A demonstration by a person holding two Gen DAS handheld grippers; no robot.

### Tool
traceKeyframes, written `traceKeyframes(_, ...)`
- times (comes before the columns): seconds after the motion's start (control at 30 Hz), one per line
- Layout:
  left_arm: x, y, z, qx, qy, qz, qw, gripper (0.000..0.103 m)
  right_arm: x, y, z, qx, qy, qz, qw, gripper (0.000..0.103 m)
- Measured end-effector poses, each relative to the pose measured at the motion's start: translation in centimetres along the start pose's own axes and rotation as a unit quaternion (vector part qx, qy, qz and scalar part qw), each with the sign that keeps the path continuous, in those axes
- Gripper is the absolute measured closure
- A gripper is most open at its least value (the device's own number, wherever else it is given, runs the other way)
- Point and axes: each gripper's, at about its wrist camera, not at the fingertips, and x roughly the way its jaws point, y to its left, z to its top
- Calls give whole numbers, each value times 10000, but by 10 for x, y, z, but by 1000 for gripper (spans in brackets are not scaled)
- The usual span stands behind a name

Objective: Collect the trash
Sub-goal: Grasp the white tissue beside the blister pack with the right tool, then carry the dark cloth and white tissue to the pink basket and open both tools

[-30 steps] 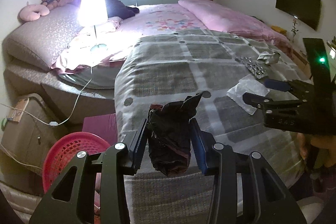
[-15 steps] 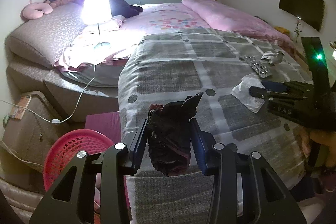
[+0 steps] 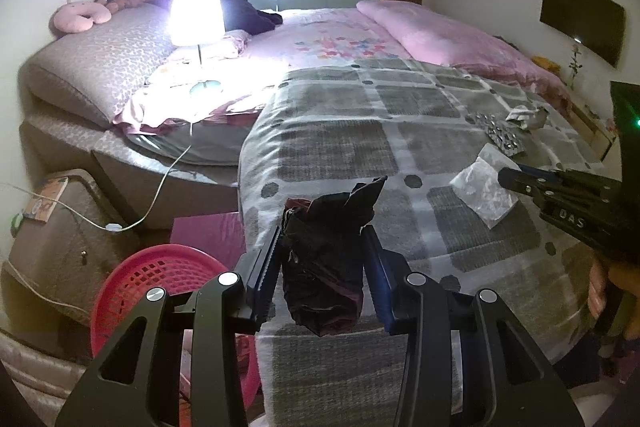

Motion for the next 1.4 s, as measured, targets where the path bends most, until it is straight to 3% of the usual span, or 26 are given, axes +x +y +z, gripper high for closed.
traceKeyframes(0.37, -25, 20, -3, -164, -192, 348, 9991, 65, -19, 39, 12, -219, -223, 486, 9983, 86)
traceKeyframes(0.73, -45, 49, -16, -381, -204, 791, 9959, 65, -20, 78, 15, -457, -137, 945, 9944, 86)
traceKeyframes(1.4, -60, 118, -49, -1066, -155, 1492, 9829, 65, -18, 166, 22, -1167, 17, 1516, 9815, 86)
